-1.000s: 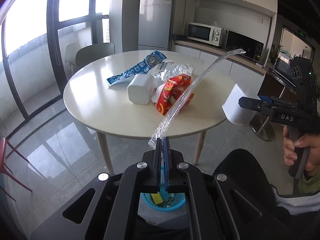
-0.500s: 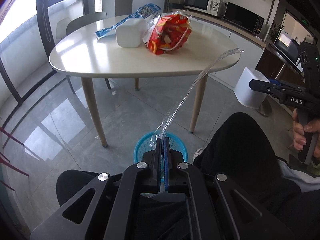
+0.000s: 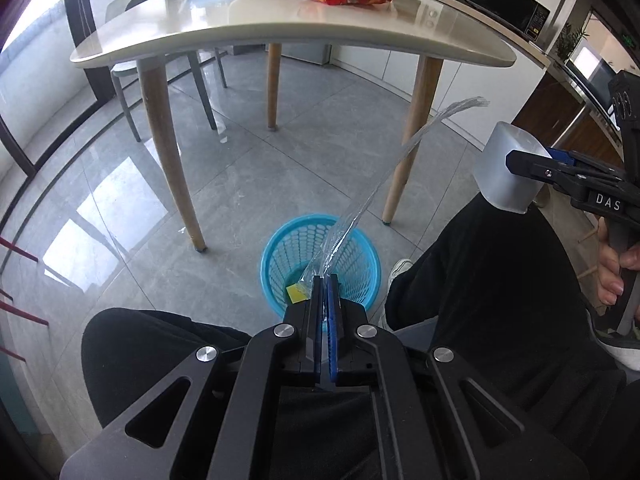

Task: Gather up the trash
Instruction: 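Carry the container and plastic sheet down over the blue wastebasket with both tools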

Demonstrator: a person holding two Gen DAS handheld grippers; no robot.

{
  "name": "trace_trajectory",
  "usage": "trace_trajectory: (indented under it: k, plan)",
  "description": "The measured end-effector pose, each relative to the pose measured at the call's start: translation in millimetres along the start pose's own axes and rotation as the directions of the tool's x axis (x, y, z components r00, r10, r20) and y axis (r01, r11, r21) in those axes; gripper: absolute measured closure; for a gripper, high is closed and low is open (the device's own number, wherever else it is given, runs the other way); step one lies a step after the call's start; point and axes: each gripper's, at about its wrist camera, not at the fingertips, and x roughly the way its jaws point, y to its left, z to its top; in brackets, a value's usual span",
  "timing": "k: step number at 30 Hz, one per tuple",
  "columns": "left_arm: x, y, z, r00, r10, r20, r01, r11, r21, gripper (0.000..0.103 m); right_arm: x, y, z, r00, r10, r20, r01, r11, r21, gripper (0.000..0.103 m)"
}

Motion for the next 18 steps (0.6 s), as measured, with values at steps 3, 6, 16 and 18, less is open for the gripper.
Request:
trace_trajectory:
  k: [3,6,16,18]
  plan:
    - [13,6,1,1.000,-0.006,-0.018,0.006,1.000,-0.014,0.102,19,0,-3,1.000,-0.003,-0.030,0.003,1.000,0.005,0.038]
    - [28,10,3,0.999,-0.012,-0.041,0.010,0.999,-0.034,0.102,39,-1,-5,0.999,-0.002,-0.052,0.002,1.000,0.011,0.038]
    - [89,25,9,0.989,-0.007,-0.150,-0.009,0.994,-0.107,0.102,100,4,-7,0.995,0.004,-0.097,-0.002,1.000,0.018,0.038]
    - [102,29,9,0.985,-0.001,-0.172,-0.019,0.993,-0.116,0.102,111,6,-4,0.994,0.008,-0.106,-0.006,1.000,0.016,0.038]
